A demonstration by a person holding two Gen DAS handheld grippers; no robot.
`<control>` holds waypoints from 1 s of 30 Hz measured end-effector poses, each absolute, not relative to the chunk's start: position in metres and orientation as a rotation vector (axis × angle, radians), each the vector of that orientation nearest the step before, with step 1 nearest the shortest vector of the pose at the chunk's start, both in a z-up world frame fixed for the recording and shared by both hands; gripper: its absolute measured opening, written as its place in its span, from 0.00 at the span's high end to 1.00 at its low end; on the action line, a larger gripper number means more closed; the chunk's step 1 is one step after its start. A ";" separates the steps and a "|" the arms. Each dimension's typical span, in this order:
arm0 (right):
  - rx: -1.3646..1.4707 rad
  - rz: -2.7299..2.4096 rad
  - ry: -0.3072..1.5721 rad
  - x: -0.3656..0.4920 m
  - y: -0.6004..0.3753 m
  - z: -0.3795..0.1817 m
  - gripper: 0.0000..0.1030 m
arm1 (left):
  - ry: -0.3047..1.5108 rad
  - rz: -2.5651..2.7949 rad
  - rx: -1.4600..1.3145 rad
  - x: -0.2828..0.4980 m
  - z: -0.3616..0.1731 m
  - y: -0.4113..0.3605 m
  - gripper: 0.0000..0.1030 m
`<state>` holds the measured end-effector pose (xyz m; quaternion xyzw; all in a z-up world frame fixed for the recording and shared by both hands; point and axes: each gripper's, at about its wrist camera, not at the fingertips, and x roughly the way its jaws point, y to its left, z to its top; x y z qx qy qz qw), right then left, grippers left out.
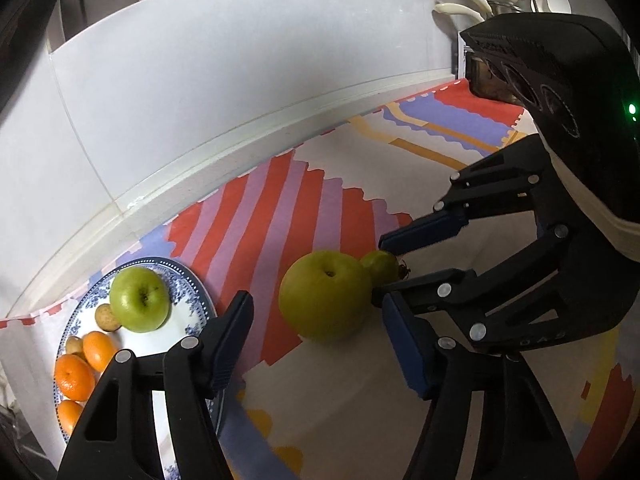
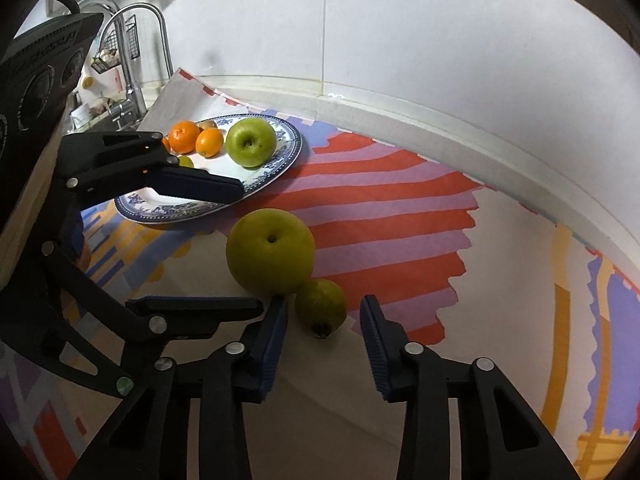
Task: Organize fruits
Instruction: 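Grasp the large green apple with the left gripper while the right gripper grasps a green lime, then carry the apple with the left gripper while the right gripper carries the lime to the plate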
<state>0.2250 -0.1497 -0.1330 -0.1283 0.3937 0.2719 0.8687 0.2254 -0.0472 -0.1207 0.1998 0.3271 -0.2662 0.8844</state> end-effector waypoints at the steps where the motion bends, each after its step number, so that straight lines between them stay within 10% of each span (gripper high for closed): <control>1: -0.261 0.567 0.830 0.226 -0.151 -0.134 0.71 | 0.685 -0.554 0.409 0.227 -0.121 -0.048 0.39; 30: -0.126 0.484 0.760 0.202 -0.163 -0.096 0.73 | 0.693 -0.406 0.145 0.199 -0.089 -0.024 0.53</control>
